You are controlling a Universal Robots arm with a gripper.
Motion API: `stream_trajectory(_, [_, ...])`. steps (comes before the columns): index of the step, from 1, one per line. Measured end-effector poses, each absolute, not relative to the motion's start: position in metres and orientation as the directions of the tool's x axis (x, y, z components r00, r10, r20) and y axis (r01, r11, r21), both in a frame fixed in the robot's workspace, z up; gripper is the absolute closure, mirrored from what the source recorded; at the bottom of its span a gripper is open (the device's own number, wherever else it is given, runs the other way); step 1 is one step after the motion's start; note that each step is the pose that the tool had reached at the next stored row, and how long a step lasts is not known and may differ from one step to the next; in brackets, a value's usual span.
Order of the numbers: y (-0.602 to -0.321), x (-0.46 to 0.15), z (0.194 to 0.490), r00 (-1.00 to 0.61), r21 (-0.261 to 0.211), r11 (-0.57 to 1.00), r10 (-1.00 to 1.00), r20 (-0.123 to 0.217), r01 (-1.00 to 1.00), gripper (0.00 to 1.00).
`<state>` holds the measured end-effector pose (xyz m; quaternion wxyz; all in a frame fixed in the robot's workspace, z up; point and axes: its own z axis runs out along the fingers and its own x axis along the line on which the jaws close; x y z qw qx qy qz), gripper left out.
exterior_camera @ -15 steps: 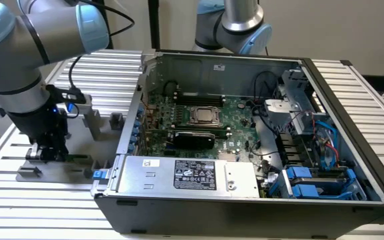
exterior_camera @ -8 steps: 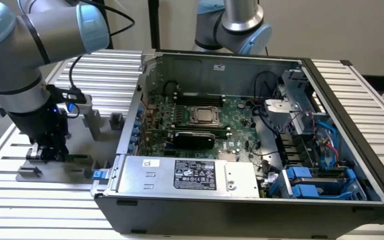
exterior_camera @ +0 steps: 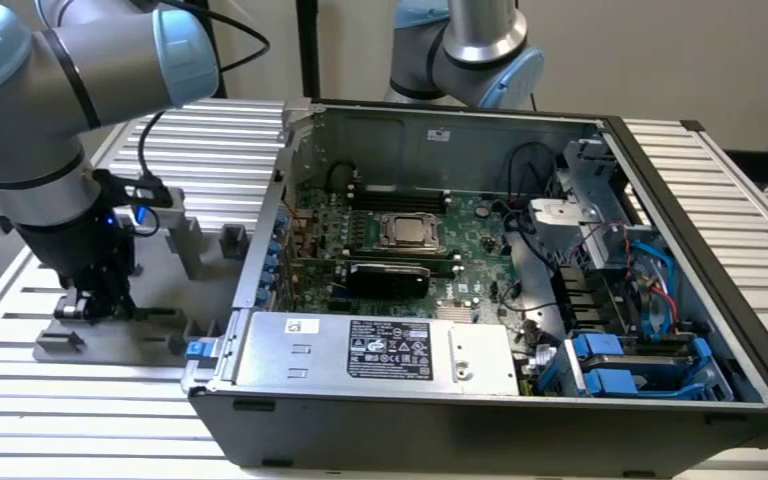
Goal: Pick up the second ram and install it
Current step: 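Pick up the second ram and move it above second insertion slot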
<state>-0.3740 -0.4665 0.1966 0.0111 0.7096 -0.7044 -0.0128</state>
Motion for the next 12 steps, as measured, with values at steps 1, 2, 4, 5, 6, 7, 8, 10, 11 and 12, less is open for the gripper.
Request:
stream_trajectory(1, [-0.4664, -0.3740, 0.1966, 0.007, 0.034, -0.007, -1.000, -0.002, -0.999, 1.00])
stream_trajectory(2, [-0.4664, -0.3740, 0.1966, 0.007, 0.034, -0.007, -1.000, -0.002, -0.999, 1.00])
stream_trajectory(4, [-0.4664, -0.3740, 0.1966, 0.007, 0.034, -0.007, -1.000, -0.002, -0.999, 1.00])
stream_trajectory(5, [-0.4665, -0.3740, 0.1966, 0.006, 0.034, -0.006, -1.000, -0.002, -0.999, 1.00])
stream_trajectory(6, [-0.4665, -0.3740, 0.1966, 0.005, 0.034, -0.005, -1.000, -0.002, -0.999, 1.00])
stream_trajectory(7, [-0.4665, -0.3740, 0.1966, 0.005, 0.034, -0.005, -1.000, -0.002, -0.999, 1.00])
stream_trajectory(8, [-0.4665, -0.3740, 0.1966, 0.005, 0.034, -0.005, -1.000, -0.002, -0.999, 1.00])
stream_trajectory(10, [-0.4665, -0.3740, 0.1966, 0.005, 0.034, -0.005, -1.000, -0.002, -0.999, 1.00])
stream_trajectory(11, [-0.4665, -0.3740, 0.1966, 0.005, 0.034, -0.005, -1.000, -0.002, -0.999, 1.00])
stream_trajectory(12, [-0.4665, -0.3740, 0.1966, 0.005, 0.034, -0.005, -1.000, -0.002, -0.999, 1.00])
